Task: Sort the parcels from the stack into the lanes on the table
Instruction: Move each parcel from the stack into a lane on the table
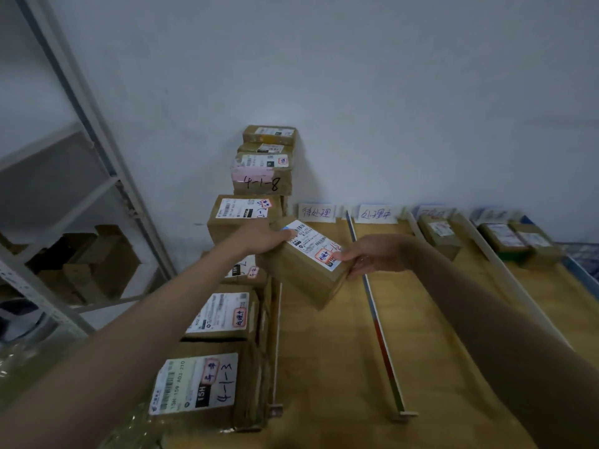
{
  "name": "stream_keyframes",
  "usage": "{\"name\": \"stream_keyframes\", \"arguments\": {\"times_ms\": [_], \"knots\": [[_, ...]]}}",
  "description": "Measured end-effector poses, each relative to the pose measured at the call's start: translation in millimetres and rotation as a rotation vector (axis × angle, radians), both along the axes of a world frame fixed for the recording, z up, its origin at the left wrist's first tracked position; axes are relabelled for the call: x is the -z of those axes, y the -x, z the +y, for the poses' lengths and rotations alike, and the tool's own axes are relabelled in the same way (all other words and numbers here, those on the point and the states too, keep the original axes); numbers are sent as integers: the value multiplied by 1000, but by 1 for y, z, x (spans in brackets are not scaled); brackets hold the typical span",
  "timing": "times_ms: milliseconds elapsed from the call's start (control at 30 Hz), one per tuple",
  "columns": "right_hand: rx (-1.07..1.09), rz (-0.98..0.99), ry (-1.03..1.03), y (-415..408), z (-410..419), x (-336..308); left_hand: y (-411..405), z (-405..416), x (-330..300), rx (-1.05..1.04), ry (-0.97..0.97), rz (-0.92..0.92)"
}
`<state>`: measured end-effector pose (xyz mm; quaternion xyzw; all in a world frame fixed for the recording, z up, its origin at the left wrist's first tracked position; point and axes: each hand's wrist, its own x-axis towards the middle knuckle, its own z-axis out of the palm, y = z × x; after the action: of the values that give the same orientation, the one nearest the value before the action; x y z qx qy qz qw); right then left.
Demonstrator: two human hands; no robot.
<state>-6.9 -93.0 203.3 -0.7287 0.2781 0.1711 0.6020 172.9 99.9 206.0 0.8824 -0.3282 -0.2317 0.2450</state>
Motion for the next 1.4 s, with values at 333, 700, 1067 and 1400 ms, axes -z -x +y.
{"name": "stream_keyframes", "arguments": {"times_ms": [333, 700, 1067, 1400], "knots": [[539, -36, 99, 101, -61, 52, 49, -93, 29, 145, -47, -144], [786, -105, 190, 119, -132, 109, 83, -176, 94, 201, -197, -396], [622, 21, 218, 46, -258, 187, 66, -279, 151, 129, -200, -462], [495, 57, 235, -50, -335, 246, 16, -324, 201, 56, -266, -458]]}}
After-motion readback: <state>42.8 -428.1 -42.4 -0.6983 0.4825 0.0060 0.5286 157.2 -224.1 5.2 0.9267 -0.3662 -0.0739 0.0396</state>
